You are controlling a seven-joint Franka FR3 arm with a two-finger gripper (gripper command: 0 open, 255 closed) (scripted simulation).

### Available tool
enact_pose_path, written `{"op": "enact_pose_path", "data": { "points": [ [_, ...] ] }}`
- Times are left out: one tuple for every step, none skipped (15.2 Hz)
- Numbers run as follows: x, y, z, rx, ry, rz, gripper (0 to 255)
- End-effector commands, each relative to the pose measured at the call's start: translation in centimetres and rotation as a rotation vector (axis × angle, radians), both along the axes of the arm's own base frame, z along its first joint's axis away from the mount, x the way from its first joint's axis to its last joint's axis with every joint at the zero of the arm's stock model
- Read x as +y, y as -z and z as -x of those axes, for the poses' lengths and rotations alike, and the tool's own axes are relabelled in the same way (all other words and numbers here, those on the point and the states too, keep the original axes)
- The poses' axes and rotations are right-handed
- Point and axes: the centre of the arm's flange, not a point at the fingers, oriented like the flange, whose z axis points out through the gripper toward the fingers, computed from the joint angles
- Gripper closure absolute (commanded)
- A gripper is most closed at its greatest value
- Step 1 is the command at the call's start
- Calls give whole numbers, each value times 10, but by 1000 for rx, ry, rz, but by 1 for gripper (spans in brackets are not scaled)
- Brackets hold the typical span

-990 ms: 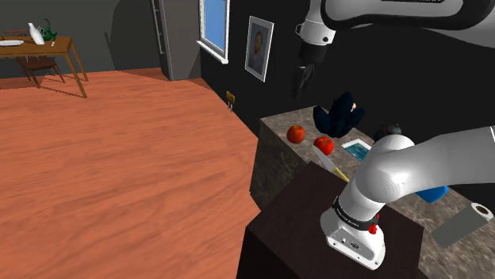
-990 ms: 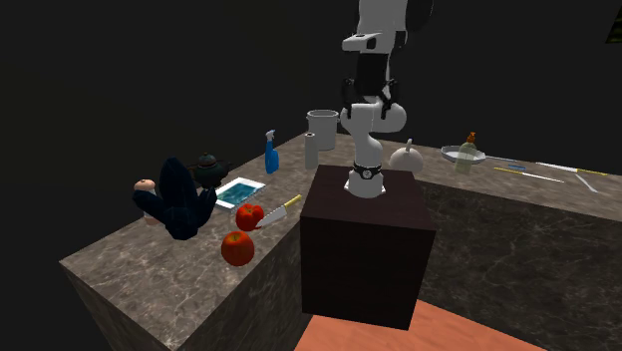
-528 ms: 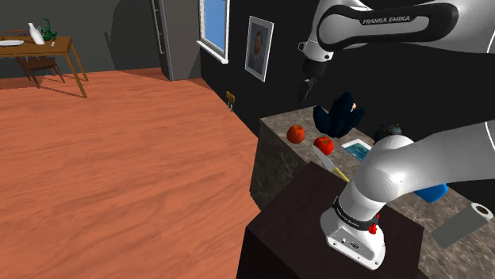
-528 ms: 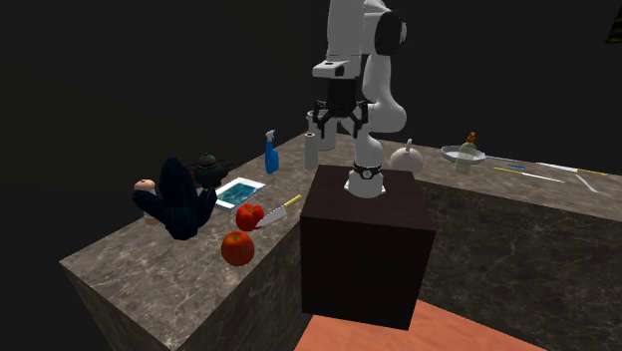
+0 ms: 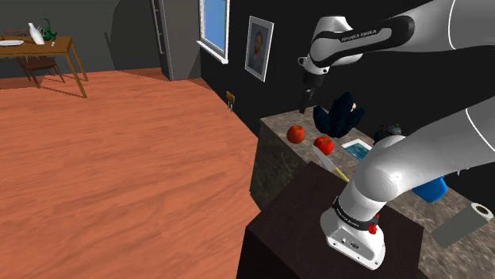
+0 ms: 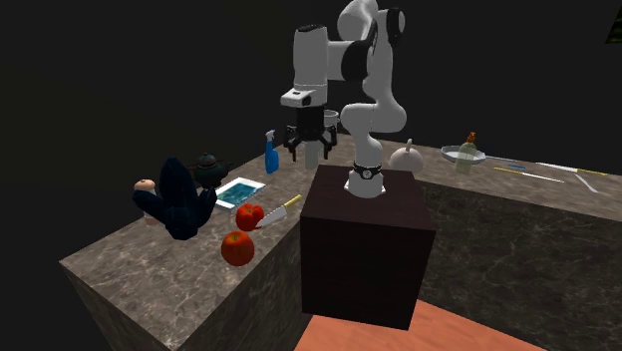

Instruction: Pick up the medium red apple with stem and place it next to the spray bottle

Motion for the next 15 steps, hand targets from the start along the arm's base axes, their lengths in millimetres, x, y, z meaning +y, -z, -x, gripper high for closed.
{"op": "enact_pose_path", "data": {
  "points": [
    [-20,17,-6,2,-24,1,0],
    [-30,25,-9,3,-35,1,0],
    [-40,33,-13,5,-46,1,0],
    [-50,41,-17,6,-57,1,0],
    [-59,49,-20,8,-68,1,0],
    [-69,57,-24,9,-79,1,0],
    [-79,66,-28,11,-90,1,0],
    [-88,74,-32,12,-101,1,0],
    [-98,82,-36,13,-113,1,0],
    [-108,90,-40,15,-124,1,0],
    [-117,98,-44,16,-135,1,0],
    [-126,106,-49,18,-146,1,0],
    [-136,115,-53,19,-157,1,0],
    [-145,123,-58,21,-168,1,0],
    [-155,131,-62,22,-179,1,0]
  ]
}}
